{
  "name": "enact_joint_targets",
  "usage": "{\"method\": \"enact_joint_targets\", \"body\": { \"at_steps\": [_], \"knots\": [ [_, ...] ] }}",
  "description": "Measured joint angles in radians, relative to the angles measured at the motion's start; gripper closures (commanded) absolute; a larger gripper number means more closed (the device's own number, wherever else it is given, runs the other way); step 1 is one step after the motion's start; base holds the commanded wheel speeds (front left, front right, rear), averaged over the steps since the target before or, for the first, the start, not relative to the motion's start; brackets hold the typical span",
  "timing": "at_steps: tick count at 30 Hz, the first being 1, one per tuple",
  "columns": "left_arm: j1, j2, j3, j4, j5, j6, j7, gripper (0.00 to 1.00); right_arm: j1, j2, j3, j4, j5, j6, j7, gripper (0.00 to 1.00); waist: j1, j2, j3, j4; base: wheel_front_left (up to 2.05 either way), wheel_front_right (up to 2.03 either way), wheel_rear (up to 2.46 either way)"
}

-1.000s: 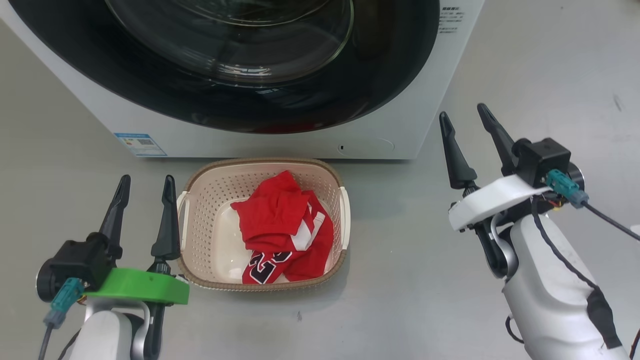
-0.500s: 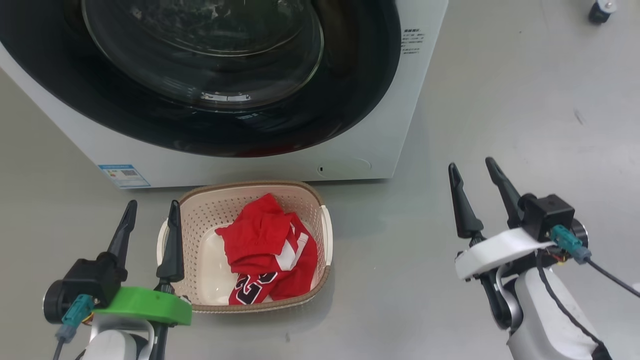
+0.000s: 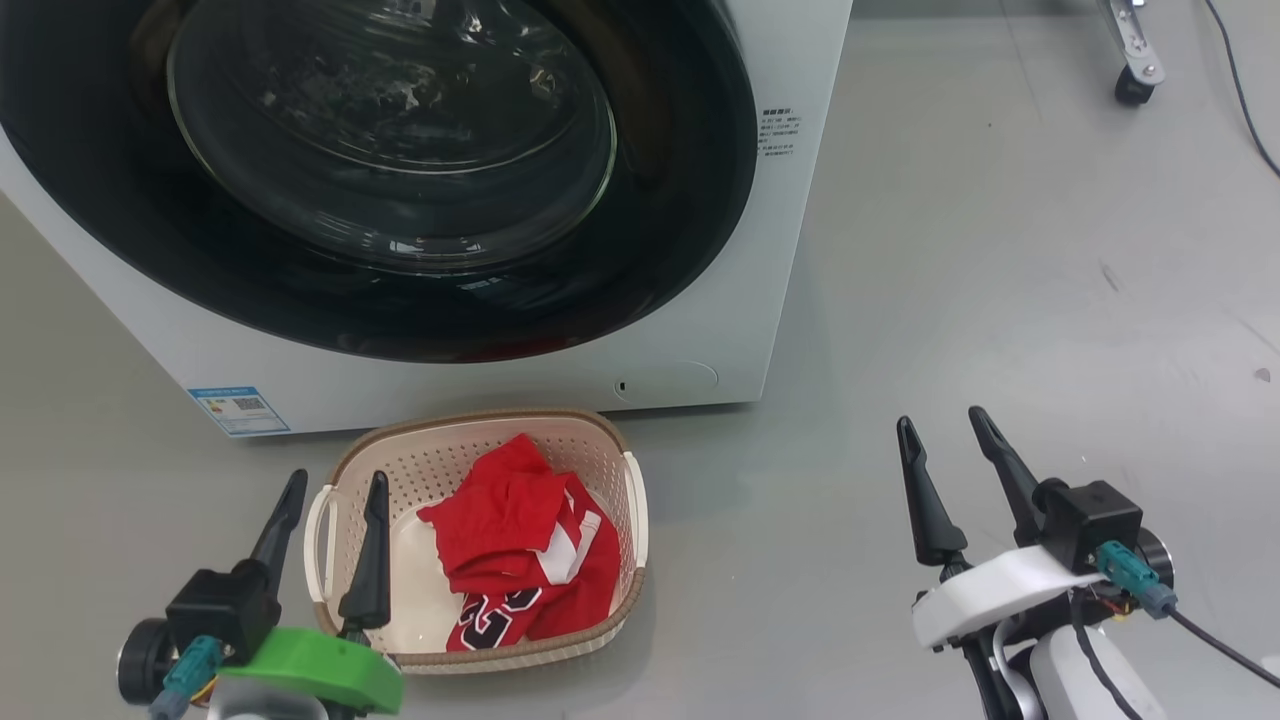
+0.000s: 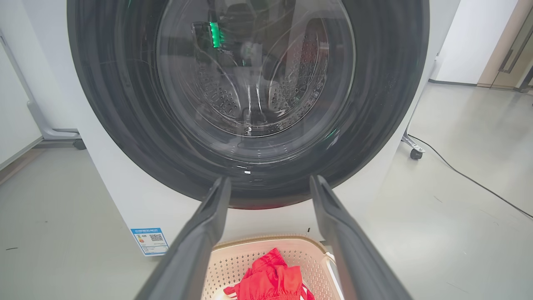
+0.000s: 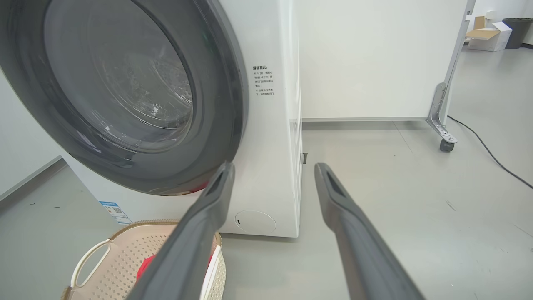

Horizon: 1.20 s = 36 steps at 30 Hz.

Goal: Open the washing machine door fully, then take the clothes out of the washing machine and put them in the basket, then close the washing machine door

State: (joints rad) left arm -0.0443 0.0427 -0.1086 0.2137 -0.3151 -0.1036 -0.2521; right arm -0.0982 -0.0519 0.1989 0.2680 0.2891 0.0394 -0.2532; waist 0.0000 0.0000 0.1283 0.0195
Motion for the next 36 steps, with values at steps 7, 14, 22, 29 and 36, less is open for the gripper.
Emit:
{"method": "enact_joint_targets", "body": {
  "at_steps": [7,14,22,29,36],
  "knots": [
    [0.039,0.0,-0.009,0.011,0.0,0.0,0.0,0.0,0.053,0.004,0.005,-0.023,0.002,-0.007,0.0,0.0,0.0,0.0,-0.037,-0.001,0.0,0.0,0.0],
    [0.059,0.001,-0.012,0.016,0.0,0.0,0.0,0.0,0.09,0.005,0.01,-0.052,0.017,-0.016,0.0,0.0,0.0,0.0,-0.066,0.0,0.0,0.0,0.0],
    [0.067,0.001,-0.011,0.014,0.0,0.0,0.0,0.0,0.121,0.007,0.025,-0.07,0.019,-0.026,0.0,0.0,0.0,0.0,-0.087,-0.005,0.0,0.0,0.0],
    [0.072,0.001,-0.011,0.01,0.0,0.0,0.002,0.0,0.129,0.007,0.029,-0.086,0.019,-0.035,0.0,0.0,0.0,0.0,-0.092,-0.006,0.0,0.0,0.0],
    [0.077,0.001,-0.013,0.008,0.0,0.002,0.005,0.0,0.145,0.007,0.031,-0.091,0.019,-0.042,0.0,0.0,0.0,0.0,-0.096,-0.004,0.0,0.0,0.0]
  ]
}}
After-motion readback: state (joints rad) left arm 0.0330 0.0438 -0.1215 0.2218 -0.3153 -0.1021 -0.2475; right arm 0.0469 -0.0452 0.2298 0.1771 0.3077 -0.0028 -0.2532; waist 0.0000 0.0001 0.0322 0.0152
